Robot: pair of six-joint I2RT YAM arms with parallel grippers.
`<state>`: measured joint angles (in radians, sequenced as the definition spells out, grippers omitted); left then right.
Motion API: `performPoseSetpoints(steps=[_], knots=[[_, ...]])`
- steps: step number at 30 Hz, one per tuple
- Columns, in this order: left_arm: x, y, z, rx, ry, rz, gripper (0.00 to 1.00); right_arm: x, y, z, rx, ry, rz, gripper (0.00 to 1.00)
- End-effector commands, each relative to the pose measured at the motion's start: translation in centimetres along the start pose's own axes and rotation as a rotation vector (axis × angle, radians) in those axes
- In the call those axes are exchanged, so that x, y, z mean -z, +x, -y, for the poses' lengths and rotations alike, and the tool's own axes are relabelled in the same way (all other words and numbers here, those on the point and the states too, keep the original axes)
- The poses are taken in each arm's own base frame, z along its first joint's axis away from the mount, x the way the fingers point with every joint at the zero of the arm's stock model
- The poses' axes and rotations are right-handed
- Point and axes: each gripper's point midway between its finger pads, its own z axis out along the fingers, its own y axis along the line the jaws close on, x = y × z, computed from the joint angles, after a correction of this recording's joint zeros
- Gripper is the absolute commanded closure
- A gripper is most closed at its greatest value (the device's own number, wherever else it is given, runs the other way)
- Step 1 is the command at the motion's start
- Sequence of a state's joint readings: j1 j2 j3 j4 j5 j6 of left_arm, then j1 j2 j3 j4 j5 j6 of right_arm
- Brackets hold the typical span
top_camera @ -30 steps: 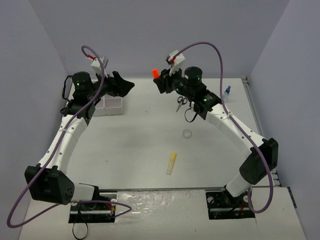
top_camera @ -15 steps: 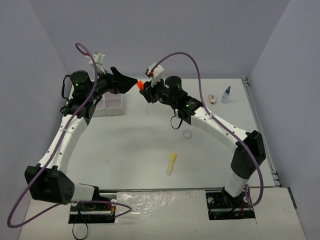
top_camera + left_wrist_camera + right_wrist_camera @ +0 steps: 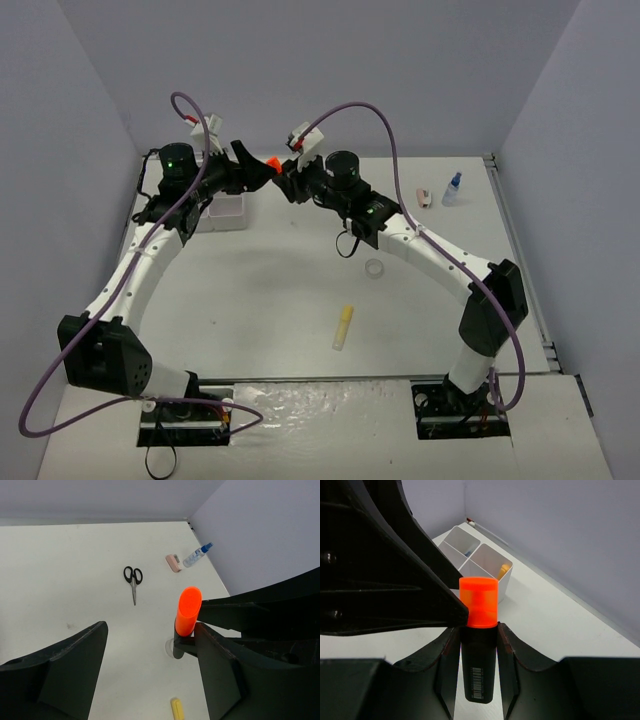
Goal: Sort the stationery into containers
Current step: Place the pen in the storage box.
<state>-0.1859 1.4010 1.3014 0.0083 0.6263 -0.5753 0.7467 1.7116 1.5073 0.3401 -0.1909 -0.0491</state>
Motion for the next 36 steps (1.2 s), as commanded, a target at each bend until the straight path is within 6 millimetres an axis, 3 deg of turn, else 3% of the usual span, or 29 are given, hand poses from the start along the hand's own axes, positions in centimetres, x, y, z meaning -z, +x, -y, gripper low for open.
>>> performPoseSetpoints(steps=[1,3,8,19,24,29,30,33,35,36], knots=[[0.3,-3.4,2.4,-0.092,0.063,0.106,0.35,0.1,-6.0,-0.8,0.018,-0.017,0.165,1.0],[0.2,-3.4,2.6,-0.079,0.075,0.11,0.36,0.0,-5.9,-0.9,0.017,-0.024,0.162,1.0],[-0.1,-3.7,2.5,-0.077,0.075,0.12,0.53,-0.2,-6.2,-1.2,0.004,-0.046,0.166,1.0],[-0.2,-4.0,2.4,-0.081,0.069,0.134,0.73,-0.7,-6.0,-1.9,-0.016,-0.074,0.161,1.0],[-0.3,-3.7,1.7,-0.076,0.044,0.123,0.99,-0.8,-5.7,-2.0,-0.022,-0.08,0.156,1.0],[-0.2,-3.0,1.2,-0.089,0.023,0.095,1.0,-0.8,-5.5,-1.5,-0.025,-0.06,0.15,0.96],[-0.1,-3.0,1.1,-0.093,0.016,0.094,1.0,-0.9,-5.3,-1.5,-0.026,-0.056,0.144,0.84],[0.0,-3.6,0.3,-0.123,-0.026,0.106,1.0,-1.2,-4.7,-0.9,-0.032,-0.032,0.117,0.24],[0.1,-4.7,-1.0,-0.162,-0.086,0.126,1.0,-1.3,-4.2,-0.1,-0.043,0.007,0.099,0.0],[0.2,-5.5,-1.9,-0.189,-0.125,0.14,1.0,-1.2,-4.3,0.4,-0.066,0.025,0.1,0.0]])
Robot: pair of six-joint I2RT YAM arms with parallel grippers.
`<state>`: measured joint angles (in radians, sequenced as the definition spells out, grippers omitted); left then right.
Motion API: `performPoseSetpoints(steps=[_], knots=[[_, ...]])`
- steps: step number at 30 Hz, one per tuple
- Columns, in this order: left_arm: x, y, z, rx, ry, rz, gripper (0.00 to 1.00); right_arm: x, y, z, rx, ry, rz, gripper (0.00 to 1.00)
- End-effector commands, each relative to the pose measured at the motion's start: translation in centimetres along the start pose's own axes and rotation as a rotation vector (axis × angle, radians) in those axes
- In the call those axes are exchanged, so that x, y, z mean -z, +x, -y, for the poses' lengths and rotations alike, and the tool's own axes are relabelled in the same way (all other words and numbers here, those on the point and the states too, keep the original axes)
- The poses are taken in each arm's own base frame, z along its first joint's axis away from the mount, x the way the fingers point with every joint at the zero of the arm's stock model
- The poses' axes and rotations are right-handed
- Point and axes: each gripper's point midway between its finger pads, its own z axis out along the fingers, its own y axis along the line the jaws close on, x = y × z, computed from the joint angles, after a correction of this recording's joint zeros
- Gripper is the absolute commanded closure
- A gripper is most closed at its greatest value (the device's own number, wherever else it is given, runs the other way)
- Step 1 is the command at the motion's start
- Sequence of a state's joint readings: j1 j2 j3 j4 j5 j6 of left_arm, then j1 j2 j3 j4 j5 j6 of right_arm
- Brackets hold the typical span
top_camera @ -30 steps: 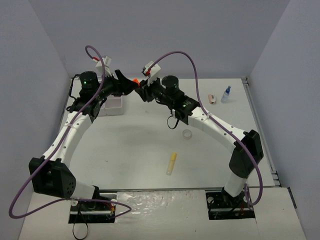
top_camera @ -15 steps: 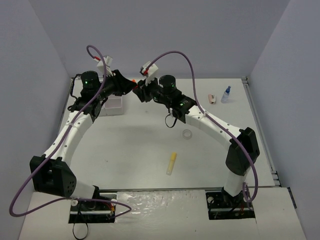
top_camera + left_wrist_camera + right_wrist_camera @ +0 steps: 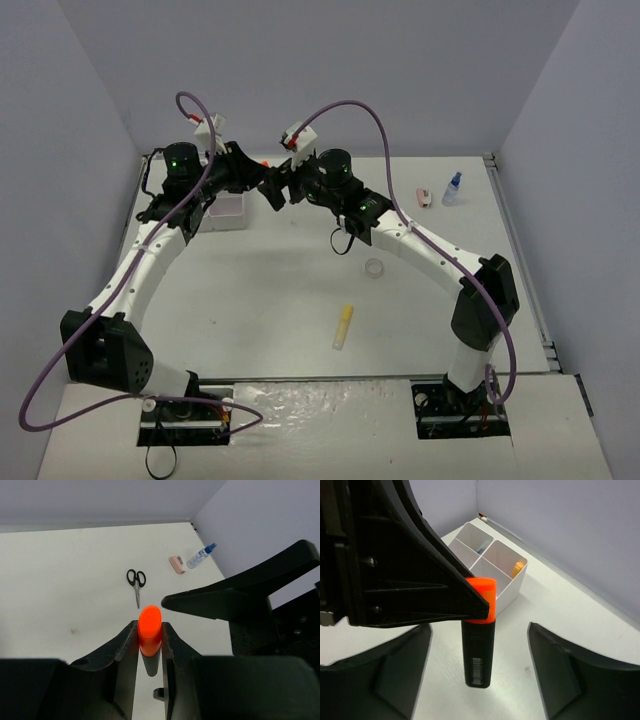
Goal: Sort the stationery into containers
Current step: Place the pen in the storage box.
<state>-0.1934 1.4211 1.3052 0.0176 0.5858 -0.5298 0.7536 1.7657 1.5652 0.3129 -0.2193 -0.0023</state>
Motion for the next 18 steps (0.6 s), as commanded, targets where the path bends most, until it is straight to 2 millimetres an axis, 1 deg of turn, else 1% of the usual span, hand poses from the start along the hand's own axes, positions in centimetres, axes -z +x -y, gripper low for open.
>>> performPoseSetpoints(steps=[1,3,5,7,8,10,12,16,17,18], knots=[[0.8,-6.2,-1.8,-0.166,-0.129,0.15,1.0,0.4,-4.9,1.6,-0.026,0.069,0.126,0.0],[0.7,-7.9,-3.5,-0.231,-0.21,0.186,1.0,0.7,-4.8,2.5,-0.042,0.089,0.125,0.0],[0.8,-10.0,-5.6,-0.358,-0.304,0.228,1.0,1.3,-4.9,3.1,-0.048,0.102,0.128,0.0],[0.7,-12.3,-8.1,-0.467,-0.401,0.259,1.0,2.0,-4.8,3.8,-0.049,0.118,0.125,0.0],[0.2,-13.5,-9.0,-0.505,-0.416,0.274,1.0,2.3,-4.4,4.2,-0.051,0.128,0.118,0.0],[-1.1,-15.0,-11.0,-0.532,-0.416,0.267,1.0,2.8,-3.9,4.8,-0.054,0.145,0.106,0.0],[-2.4,-15.8,-13.4,-0.545,-0.423,0.235,1.0,3.4,-3.7,5.4,-0.06,0.165,0.098,0.0],[-4.6,-14.9,-17.6,-0.607,-0.454,0.166,1.0,4.9,-3.8,6.4,-0.064,0.214,0.088,0.0],[-4.8,-15.3,-18.3,-0.621,-0.47,0.189,1.0,5.2,-3.8,6.9,-0.064,0.233,0.089,0.0],[-5.0,-15.0,-18.9,-0.628,-0.477,0.186,1.0,5.7,-3.8,7.3,-0.065,0.249,0.092,0.0]])
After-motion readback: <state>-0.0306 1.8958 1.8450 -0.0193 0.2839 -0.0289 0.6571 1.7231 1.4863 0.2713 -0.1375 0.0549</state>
